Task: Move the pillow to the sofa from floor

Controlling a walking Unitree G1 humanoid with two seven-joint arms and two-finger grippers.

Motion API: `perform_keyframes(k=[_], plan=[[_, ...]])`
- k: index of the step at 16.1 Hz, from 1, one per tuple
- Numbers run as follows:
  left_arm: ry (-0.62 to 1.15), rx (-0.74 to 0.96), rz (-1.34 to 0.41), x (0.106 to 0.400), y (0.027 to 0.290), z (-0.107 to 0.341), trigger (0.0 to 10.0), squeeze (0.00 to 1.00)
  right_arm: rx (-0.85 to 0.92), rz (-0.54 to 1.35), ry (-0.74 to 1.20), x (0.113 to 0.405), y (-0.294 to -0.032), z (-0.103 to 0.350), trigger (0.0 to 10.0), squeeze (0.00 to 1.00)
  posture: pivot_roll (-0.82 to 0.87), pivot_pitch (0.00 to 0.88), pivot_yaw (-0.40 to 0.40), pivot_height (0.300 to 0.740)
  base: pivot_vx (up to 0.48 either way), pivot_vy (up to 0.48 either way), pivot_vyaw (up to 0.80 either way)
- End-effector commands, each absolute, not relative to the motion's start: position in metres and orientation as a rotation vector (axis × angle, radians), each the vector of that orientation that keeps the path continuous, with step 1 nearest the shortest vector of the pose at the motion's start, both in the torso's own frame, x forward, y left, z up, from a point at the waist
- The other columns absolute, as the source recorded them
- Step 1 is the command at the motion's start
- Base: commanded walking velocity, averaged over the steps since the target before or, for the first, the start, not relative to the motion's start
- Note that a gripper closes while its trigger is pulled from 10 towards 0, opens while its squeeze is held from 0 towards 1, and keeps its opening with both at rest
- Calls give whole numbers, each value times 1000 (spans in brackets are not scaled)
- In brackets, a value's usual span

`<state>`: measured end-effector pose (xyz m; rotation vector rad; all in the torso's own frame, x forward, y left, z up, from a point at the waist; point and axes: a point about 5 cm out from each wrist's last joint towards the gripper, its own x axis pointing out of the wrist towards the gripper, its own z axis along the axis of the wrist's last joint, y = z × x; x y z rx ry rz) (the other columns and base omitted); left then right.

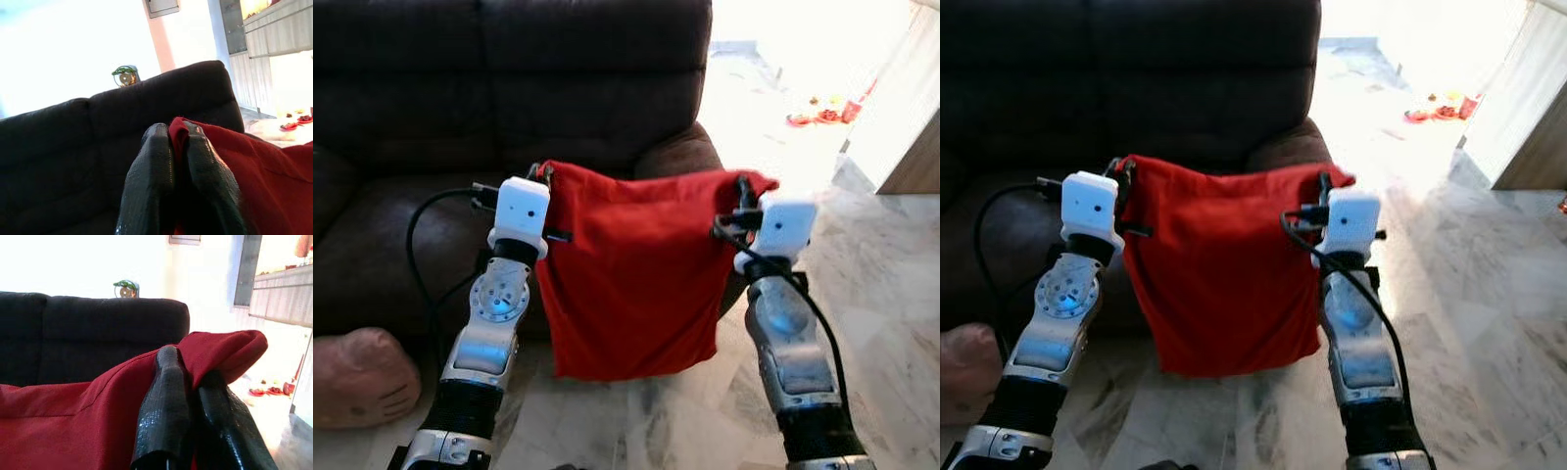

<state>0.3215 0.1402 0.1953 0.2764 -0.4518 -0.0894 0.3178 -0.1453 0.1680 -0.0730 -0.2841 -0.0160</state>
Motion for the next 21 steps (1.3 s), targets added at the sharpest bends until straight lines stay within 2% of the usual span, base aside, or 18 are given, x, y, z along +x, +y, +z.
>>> perform_keyframes(k=[1,7,9,11,16,21], plan=[[-556,279,-83,319,136,216,10000,0,-61,-15,-419,317,-145,198,10000,0,0,0,-21,740,0,0,0],[-555,279,-45,319,139,215,10000,0,-79,-8,-409,317,-143,197,10000,0,5,0,-18,740,216,0,0],[-538,301,-43,321,139,214,10000,0,-129,-20,-400,317,-144,194,10000,0,7,0,-17,740,304,0,587],[-540,295,-45,321,139,215,10000,0,-105,-15,-402,317,-143,193,10000,0,6,0,-13,740,334,0,800],[-544,297,-56,321,138,216,10000,0,-78,-28,-394,317,-145,192,10000,0,9,0,-10,740,337,0,0],[-645,303,-65,323,136,247,10000,0,-63,-39,-465,318,-145,214,10000,0,12,0,-6,740,338,0,0]])
